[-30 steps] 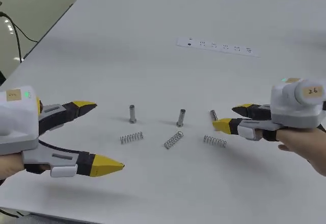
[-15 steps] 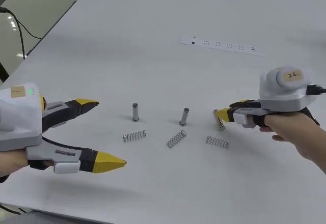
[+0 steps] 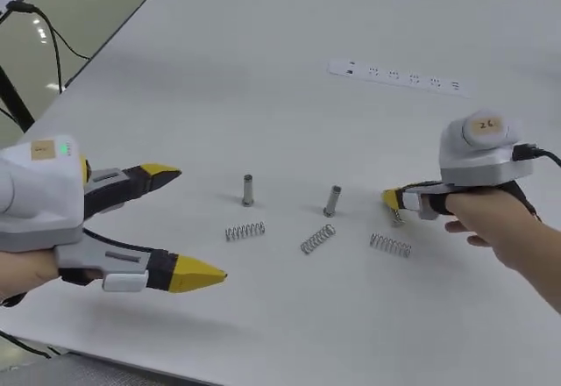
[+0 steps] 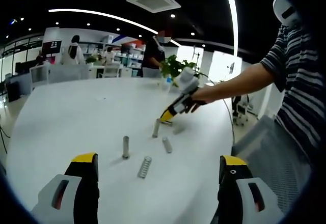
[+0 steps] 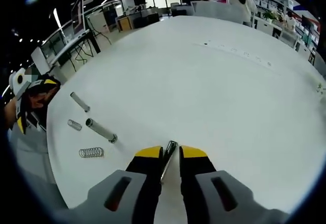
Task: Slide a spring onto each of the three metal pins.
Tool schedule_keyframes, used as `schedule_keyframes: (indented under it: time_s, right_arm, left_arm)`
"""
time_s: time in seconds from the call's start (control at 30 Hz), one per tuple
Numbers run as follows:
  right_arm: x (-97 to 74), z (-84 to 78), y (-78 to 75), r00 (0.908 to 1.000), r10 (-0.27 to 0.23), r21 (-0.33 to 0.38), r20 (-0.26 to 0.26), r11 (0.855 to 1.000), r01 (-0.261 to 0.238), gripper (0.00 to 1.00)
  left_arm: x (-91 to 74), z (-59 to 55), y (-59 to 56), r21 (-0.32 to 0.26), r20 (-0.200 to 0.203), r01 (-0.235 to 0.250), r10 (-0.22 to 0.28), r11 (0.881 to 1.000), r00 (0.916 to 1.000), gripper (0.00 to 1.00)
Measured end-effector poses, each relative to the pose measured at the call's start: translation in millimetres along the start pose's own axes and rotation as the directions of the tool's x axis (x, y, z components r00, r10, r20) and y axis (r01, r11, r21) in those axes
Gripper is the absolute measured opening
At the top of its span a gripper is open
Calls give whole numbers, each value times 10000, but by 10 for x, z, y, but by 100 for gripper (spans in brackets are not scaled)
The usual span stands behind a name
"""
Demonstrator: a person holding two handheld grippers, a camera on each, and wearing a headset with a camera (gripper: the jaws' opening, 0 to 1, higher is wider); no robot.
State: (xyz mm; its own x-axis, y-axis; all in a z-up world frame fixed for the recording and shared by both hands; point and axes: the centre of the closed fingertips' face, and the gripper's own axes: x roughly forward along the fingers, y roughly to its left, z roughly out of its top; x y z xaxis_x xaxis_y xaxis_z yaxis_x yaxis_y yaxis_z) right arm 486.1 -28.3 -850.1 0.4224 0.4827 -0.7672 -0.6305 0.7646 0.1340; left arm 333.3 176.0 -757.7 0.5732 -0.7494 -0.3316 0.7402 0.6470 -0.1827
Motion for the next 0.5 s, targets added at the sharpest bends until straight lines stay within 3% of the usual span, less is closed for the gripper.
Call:
schedule_keyframes:
  time_s: [0.5]
  right_arm:
    - [22, -50, 9, 9993, -332, -115, -181, 9994, 330, 5]
  left_arm:
    - [12, -25, -30, -97, -9, 59, -59, 9999, 10000, 95]
